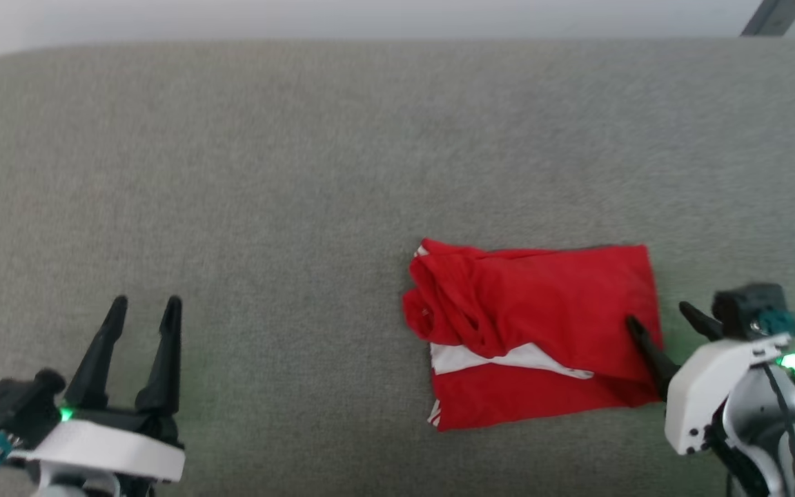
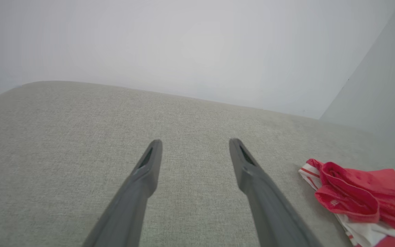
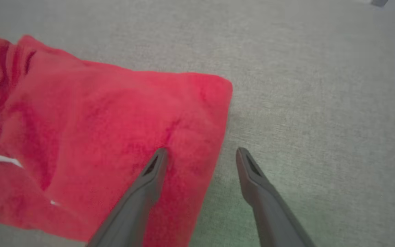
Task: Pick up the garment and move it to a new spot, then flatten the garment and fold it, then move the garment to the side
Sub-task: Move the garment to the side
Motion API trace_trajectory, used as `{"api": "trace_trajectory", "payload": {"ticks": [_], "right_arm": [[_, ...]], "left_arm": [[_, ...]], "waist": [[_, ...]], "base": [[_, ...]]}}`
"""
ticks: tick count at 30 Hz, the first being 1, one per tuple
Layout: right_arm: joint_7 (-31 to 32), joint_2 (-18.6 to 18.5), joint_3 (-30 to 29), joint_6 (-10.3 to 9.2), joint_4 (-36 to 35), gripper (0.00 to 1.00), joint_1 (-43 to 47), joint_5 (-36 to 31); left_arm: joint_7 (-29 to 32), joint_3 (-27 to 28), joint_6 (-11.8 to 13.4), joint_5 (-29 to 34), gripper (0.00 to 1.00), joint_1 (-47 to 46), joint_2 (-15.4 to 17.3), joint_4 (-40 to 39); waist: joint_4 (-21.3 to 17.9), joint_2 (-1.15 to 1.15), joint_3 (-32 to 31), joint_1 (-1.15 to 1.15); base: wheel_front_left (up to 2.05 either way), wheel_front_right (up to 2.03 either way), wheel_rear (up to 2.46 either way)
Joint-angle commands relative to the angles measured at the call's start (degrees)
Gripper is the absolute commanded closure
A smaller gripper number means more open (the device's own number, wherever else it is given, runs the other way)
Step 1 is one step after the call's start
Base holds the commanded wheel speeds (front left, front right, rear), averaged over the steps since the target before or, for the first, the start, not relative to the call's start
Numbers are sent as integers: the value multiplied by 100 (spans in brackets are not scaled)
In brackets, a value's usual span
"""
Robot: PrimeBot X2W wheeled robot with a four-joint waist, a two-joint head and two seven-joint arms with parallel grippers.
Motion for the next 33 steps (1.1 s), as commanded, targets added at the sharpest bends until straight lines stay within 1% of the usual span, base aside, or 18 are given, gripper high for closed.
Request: {"api": "trace_trajectory", "payload": {"ticks": [1,5,7,10,11,12,13,14,18,21,24,27,28,33], "right_arm": [[369,-93,29,-4,-79,0,-126,15],[1502,-227,149,-3,-234,0,-276,-7],[1936,-179,166,-3,-279,0,-303,48],[2344,-24,110,-3,-336,0,-316,-4],[2463,37,108,-3,-327,11,-289,-21],[2562,75,118,-3,-336,50,-252,-32],[2610,118,115,-3,-360,70,-223,-29],[2644,183,59,-3,-382,100,-202,-2],[2444,319,-227,-10,-618,100,-268,-49],[2302,303,-403,-19,-799,100,-395,-96],[2150,247,-757,-19,-986,100,-443,-172],[1986,265,-1246,-11,-1137,100,-438,-216],[1986,265,-1246,-11,-1137,100,-438,-216],[1657,229,-2123,-8,-1173,100,-538,-497]], "left_arm": [[-30,-66,14,-78,0,-143,26,9],[-30,-195,14,-187,0,-382,54,32],[-30,-250,14,-234,0,-474,67,56],[-30,-311,14,-285,0,-591,101,68],[-30,-336,14,-295,0,-618,109,81],[-30,-358,14,-304,0,-643,120,88],[-30,-376,14,-307,0,-665,129,93],[-30,-381,14,-314,0,-692,142,100],[-30,-376,14,-301,0,-775,243,61],[-30,-238,14,-269,0,-748,371,-22],[-30,-269,12,-233,0,-763,494,-190],[-30,-303,13,-182,0,-902,695,-375],[-30,-303,13,-182,0,-902,695,-375],[-30,-345,13,-235,0,-1206,1120,-757]], "waist": [[147,0,261,0],[251,0,580,0],[296,0,726,0],[356,0,895,0],[371,0,932,0],[387,0,957,0],[395,0,975,0],[392,0,993,0],[258,0,1045,0],[-22,0,1092,0],[-319,0,1177,0],[-597,0,1333,0],[-597,0,1333,0],[-1024,0,1773,0]], "base": [[0,0,0],[0,0,0],[0,0,0],[0,0,0],[0,0,0],[0,0,0],[0,0,0],[0,0,0],[0,0,0],[0,0,0],[0,0,0],[0,0,0],[0,0,0],[0,0,0]]}}
